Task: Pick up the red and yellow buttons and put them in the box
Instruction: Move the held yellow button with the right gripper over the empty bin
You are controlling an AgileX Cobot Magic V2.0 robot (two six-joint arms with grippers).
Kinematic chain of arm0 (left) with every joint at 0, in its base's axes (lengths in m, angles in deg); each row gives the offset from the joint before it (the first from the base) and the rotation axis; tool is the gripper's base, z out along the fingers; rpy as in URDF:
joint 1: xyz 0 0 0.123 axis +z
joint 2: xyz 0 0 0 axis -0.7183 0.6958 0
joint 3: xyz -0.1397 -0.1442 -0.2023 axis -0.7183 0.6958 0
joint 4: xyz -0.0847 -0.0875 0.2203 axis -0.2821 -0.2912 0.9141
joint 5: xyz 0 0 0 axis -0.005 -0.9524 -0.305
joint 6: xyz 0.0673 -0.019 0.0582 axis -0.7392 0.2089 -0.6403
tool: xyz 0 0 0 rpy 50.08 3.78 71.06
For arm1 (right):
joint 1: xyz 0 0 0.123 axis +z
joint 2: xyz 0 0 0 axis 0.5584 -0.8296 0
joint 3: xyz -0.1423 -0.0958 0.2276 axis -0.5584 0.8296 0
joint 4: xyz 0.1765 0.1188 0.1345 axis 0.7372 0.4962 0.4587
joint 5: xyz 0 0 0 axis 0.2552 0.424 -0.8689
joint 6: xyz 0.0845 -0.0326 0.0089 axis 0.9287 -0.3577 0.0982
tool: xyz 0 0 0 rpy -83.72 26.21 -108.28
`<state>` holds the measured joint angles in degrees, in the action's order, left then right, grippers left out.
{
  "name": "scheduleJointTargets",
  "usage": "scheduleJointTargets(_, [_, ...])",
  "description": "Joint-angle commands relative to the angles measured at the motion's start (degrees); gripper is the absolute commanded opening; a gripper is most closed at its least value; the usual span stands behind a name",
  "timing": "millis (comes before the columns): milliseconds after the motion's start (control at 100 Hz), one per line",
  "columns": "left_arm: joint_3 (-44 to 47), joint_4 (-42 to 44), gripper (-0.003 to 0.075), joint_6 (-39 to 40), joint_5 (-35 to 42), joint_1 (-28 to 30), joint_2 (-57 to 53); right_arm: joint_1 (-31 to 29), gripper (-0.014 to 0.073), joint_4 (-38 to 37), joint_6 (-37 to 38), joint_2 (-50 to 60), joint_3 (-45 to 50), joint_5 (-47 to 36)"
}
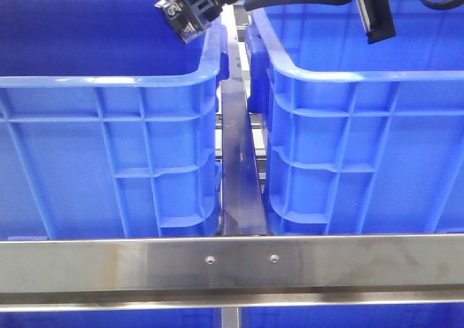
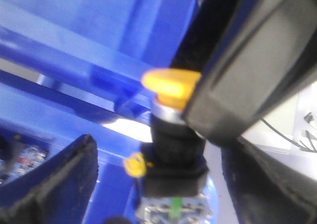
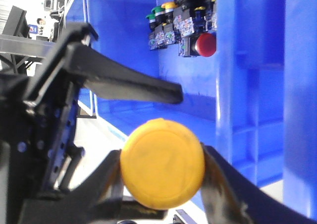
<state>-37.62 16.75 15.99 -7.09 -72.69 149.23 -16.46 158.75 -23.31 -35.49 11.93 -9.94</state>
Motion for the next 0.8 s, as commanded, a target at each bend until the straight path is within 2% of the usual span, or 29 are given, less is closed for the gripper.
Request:
scheduleJointTargets(0, [-2.9,-2.4,0.0505,-0.1,-1.4,-0.3,-2.8,-1.0,0.0192,3.7,-1.1,1.7,-2.1,2.8])
scheduleJointTargets(150, [-4.5,-2.3,0.0505,0.2,-1.4,-0.3,-2.8,-5.8,0.0192,3.7,-1.8,2.6,-2.1,5.9])
scheduleJointTargets(350, [-5.1,-2.6,0.0505,0.2,-1.4,-0.3,-2.8,-16.0,0.0192,3.7,-2.4,4.6,-2.1,8.9])
scheduleJointTargets(490, [-5.1,-2.6,0.0505,0.2,-1.4,-0.3,-2.8,-22.6,0.0192,3.6,-7.2,4.9,-2.1,8.5])
scheduleJointTargets(610, [-5.1,-2.6,0.0505,0.2,-1.4,-0.3,-2.8,-25.1,0.0192,2.5,-13.3,4.9,-2.1,4.5])
scheduleJointTargets(790, [-5.1,-2.7,0.0502,0.9,-1.4,-0.3,-2.8,-25.4,0.0192,1.3,-23.0,4.7,-2.2,-9.1])
